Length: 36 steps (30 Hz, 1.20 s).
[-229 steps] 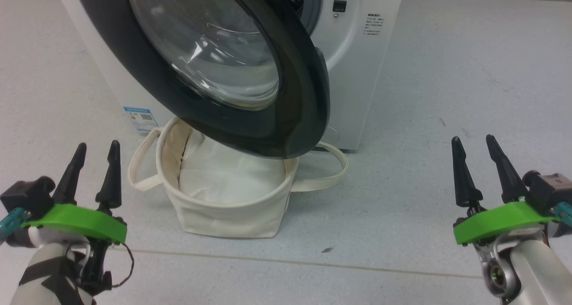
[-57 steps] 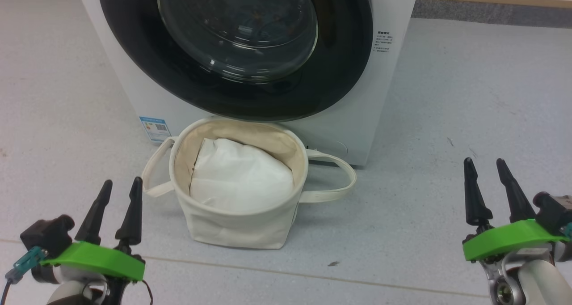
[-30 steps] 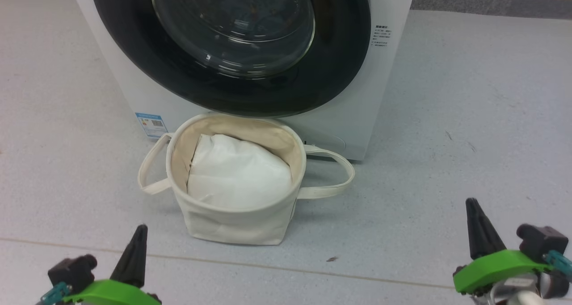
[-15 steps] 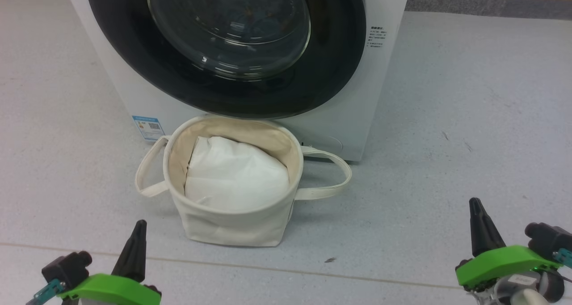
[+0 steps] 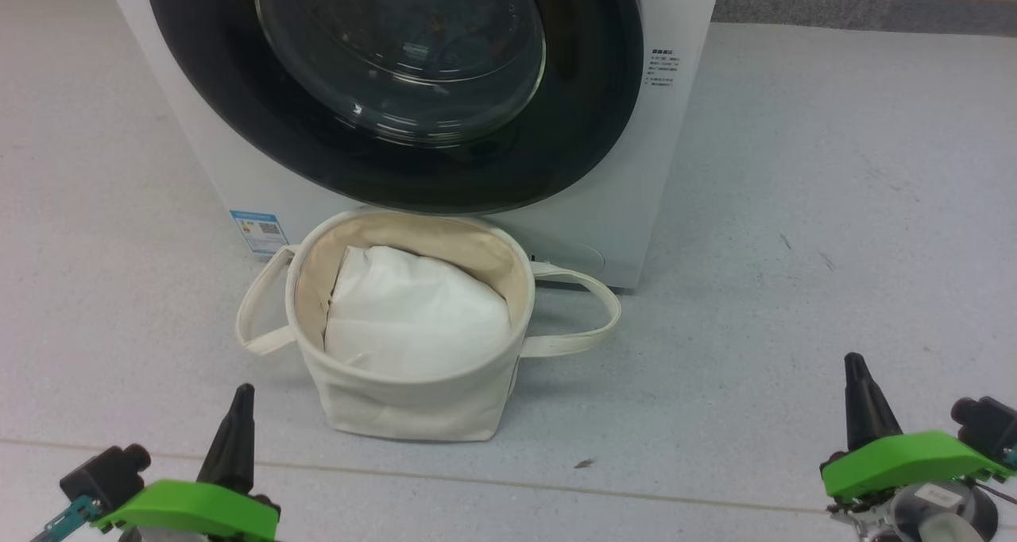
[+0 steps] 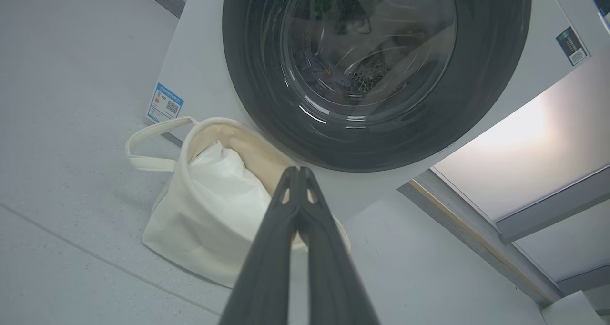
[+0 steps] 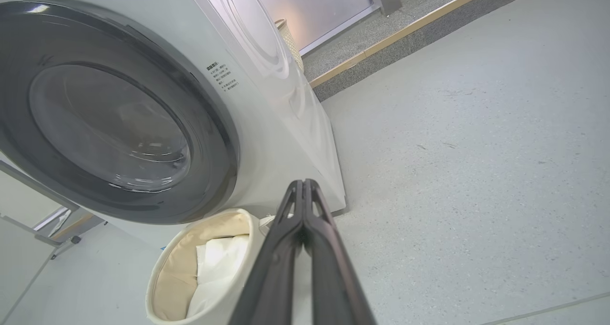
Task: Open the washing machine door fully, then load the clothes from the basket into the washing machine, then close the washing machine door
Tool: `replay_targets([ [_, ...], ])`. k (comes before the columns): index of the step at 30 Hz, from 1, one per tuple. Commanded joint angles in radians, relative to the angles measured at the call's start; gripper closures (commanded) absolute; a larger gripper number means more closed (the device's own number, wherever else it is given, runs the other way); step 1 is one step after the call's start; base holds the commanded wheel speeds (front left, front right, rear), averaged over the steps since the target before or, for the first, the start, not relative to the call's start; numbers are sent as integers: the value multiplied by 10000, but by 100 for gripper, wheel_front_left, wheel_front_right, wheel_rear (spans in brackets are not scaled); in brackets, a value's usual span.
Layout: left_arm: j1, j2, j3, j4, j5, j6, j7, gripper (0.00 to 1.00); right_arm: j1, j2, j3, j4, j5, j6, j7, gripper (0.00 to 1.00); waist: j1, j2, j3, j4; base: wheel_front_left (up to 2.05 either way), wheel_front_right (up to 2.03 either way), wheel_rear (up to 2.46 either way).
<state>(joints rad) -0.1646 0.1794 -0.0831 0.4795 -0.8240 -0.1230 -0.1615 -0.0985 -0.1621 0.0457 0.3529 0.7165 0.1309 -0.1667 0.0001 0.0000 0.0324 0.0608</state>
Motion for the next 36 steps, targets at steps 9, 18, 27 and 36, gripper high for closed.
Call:
replay_targets([
  [9, -218, -70, 391, -600, -939, 16, 300, 100, -363, 84, -242, -419, 1067, -1, 337, 100, 0, 0, -36, -65, 0, 0, 0],
  [18, -140, -201, 563, -797, -1680, 20, 564, 100, -345, 195, -390, -481, 1910, -1, 603, 100, 0, 0, -67, -124, 0, 0, 0],
  [27, -62, -333, 735, -994, -2424, 24, 829, 100, -328, 307, -538, -543, 2756, -1, 870, 100, 0, 0, -99, -182, 0, 0, 0],
  [36, 8, -450, 888, -1170, -3085, 28, 1064, 100, -313, 406, -670, -599, 3507, -1, 1107, 100, 0, 0, -127, -234, 0, 0, 0],
])
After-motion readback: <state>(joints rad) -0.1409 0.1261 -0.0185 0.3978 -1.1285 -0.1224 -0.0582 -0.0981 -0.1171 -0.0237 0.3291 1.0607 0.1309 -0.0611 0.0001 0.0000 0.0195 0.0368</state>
